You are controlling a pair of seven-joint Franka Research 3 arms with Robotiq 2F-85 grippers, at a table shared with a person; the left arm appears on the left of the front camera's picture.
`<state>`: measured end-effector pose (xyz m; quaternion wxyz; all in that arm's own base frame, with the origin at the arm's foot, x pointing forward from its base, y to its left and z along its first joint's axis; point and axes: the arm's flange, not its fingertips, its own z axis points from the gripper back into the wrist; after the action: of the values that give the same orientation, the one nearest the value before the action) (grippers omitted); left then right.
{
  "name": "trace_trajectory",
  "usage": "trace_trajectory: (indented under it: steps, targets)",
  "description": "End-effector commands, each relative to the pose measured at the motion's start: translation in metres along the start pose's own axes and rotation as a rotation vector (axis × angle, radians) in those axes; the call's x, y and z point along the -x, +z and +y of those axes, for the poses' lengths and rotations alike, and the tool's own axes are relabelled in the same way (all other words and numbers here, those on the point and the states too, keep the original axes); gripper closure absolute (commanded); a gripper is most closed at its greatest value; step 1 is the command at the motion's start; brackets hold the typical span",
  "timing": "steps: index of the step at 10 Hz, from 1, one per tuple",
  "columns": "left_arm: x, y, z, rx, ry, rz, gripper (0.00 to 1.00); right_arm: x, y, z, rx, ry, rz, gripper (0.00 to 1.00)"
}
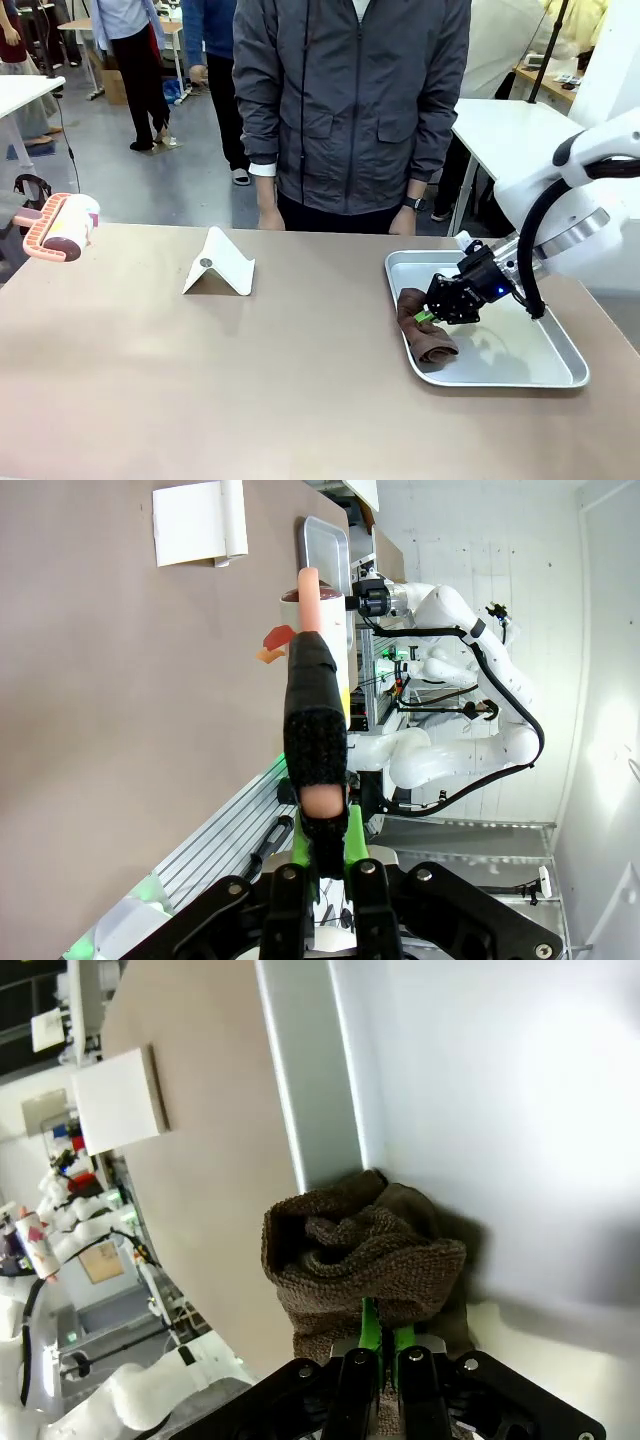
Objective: Clean the surface of the table.
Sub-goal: Clean the area not pointed to by the person.
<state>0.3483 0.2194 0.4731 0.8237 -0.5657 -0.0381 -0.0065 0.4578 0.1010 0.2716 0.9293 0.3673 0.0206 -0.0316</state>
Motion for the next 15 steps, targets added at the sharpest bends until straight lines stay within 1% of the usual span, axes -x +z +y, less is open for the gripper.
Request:
trace_trajectory:
  steps: [1, 3, 5, 7, 10, 11, 13, 14, 15]
  targets:
    - [0.001, 0.001, -0.006, 0.008, 0.01, -0.003, 0.86, 0.002, -0.008, -0.013, 0.068, 0.018, 0.005, 0.96]
    - [0.001, 0.001, -0.006, 0.008, 0.01, -0.003, 0.86, 0.003, -0.015, -0.013, 0.109, 0.041, 0.005, 0.96]
    - [0.001, 0.001, -0.006, 0.008, 0.01, -0.003, 0.86, -0.003, -0.016, -0.007, 0.088, 0.066, -0.083, 0.96]
    - [0.001, 0.001, -0.006, 0.008, 0.01, -0.003, 0.86, -0.017, -0.012, -0.002, 0.0, 0.085, -0.194, 0.96]
    - [0.001, 0.001, -0.006, 0.008, 0.01, -0.003, 0.86, -0.028, -0.009, -0.01, -0.113, 0.08, -0.328, 0.96]
    - [0.001, 0.001, -0.006, 0.008, 0.01, -0.003, 0.86, -0.029, -0.007, -0.011, -0.163, 0.076, -0.35, 0.96]
    - [0.001, 0.001, -0.006, 0.008, 0.01, -0.003, 0.86, -0.031, 0.002, -0.012, -0.18, 0.065, -0.392, 0.96]
    - [0.001, 0.001, -0.006, 0.008, 0.01, -0.003, 0.86, -0.032, 0.012, -0.014, -0.181, 0.052, -0.406, 0.96]
    - [0.001, 0.001, -0.006, 0.008, 0.01, -0.003, 0.86, -0.031, 0.028, -0.016, -0.211, 0.029, -0.431, 0.96]
